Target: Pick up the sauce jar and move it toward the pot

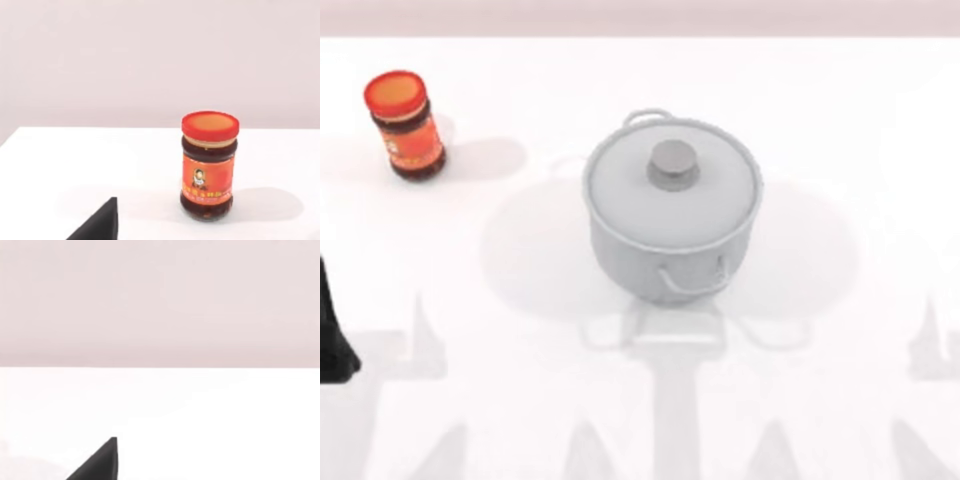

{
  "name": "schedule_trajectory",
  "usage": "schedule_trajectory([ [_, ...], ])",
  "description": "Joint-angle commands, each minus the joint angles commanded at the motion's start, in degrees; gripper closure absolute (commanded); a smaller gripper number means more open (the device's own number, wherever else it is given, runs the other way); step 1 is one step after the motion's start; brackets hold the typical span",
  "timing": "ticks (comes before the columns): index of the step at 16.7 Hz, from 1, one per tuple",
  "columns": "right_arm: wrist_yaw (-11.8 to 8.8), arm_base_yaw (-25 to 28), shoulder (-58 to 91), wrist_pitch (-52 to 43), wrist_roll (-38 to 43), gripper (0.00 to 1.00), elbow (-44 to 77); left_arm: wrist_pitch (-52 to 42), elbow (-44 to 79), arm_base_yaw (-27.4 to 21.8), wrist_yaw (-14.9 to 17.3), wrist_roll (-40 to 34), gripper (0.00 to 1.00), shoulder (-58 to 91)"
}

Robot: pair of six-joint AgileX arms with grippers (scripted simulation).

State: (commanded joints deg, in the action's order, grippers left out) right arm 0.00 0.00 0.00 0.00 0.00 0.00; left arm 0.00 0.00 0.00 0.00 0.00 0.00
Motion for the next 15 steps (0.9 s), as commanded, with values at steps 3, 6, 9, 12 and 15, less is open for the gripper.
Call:
schedule_trajectory([
  [3, 0.0, 0.0, 0.0, 0.0, 0.0, 0.0, 0.0, -0.05, 0.49, 0.02, 0.02, 0.09, 0.0, 0.18],
  [6, 0.0, 0.0, 0.0, 0.0, 0.0, 0.0, 0.0, -0.84, 5.4, 0.15, 0.29, 0.95, 0.0, 2.3],
  [9, 0.0, 0.0, 0.0, 0.0, 0.0, 0.0, 0.0, -3.16, 14.79, 0.12, 1.04, 2.58, 0.0, 7.45],
  [12, 0.0, 0.0, 0.0, 0.0, 0.0, 0.0, 0.0, -7.64, 26.96, -0.15, 2.21, 4.77, 0.0, 16.16],
  [15, 0.0, 0.0, 0.0, 0.0, 0.0, 0.0, 0.0, -14.6, 40.45, -0.57, 3.57, 7.33, 0.0, 28.64],
])
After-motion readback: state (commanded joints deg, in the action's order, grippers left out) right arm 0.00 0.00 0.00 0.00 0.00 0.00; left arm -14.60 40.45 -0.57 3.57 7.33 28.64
